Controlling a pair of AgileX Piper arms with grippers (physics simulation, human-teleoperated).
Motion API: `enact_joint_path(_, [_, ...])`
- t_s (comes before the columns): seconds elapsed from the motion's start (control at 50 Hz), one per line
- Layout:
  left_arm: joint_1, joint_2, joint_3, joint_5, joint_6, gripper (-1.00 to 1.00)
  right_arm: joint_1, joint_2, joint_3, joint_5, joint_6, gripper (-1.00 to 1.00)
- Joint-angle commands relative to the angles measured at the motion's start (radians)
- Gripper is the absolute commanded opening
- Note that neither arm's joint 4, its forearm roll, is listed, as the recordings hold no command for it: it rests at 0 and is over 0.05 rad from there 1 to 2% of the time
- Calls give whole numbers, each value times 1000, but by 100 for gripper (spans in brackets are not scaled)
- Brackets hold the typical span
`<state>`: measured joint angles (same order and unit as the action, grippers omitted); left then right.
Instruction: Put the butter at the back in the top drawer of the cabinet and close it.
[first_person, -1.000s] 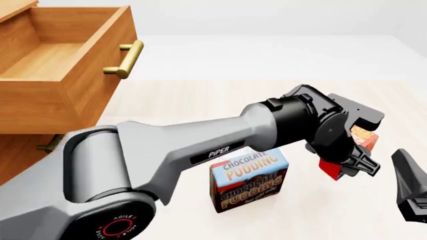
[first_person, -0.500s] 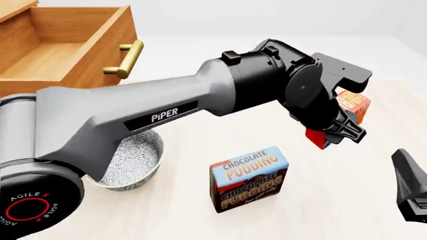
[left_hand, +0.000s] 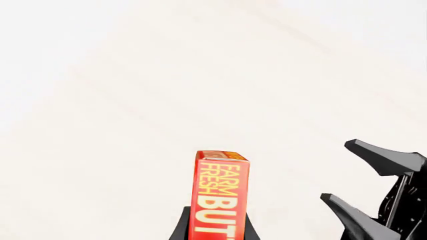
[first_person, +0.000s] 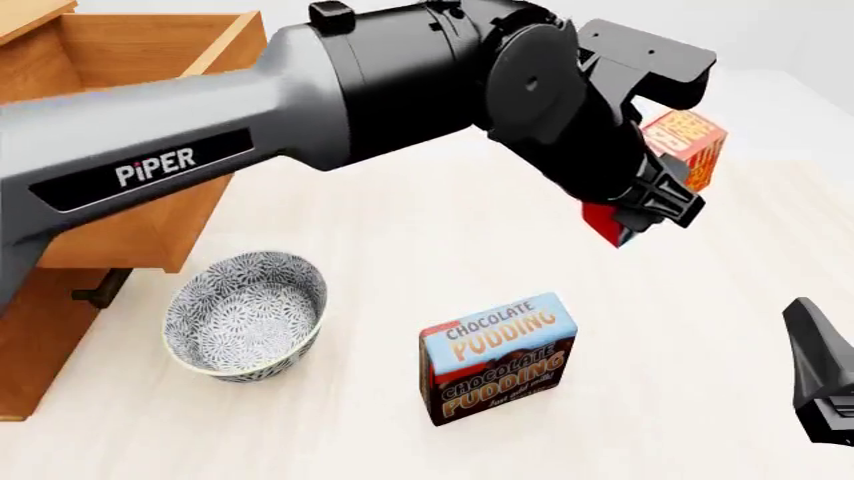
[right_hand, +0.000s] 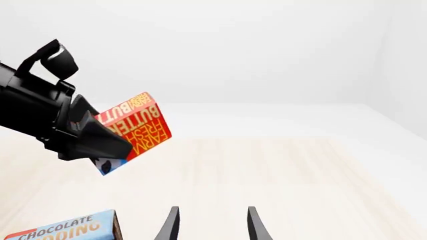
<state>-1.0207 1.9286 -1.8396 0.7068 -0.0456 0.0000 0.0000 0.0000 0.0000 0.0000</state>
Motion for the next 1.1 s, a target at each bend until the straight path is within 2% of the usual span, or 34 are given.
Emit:
enact_joint_path(0.02, [18, -105, 22, 9, 31, -100, 0, 0, 0, 0, 0, 100])
enact_joint_path(0.28, [41, -199, 52, 45, 31, -100, 0, 0, 0, 0, 0, 100])
enact_joint_path(0.54, [90, -311, 81, 84, 78, -100, 0, 0, 0, 0, 0, 100])
enact_joint_path(0.7, [114, -372, 56, 136, 86, -100, 0, 0, 0, 0, 0, 100])
enact_joint_path(0.78, [132, -402, 80, 145, 110, -100, 0, 0, 0, 0, 0, 100])
enact_joint_path(0.9, [145, -449, 69, 180, 112, -100, 0, 0, 0, 0, 0, 100])
enact_joint_path(1.1, [222, -537, 93, 216, 161, -100, 0, 0, 0, 0, 0, 100])
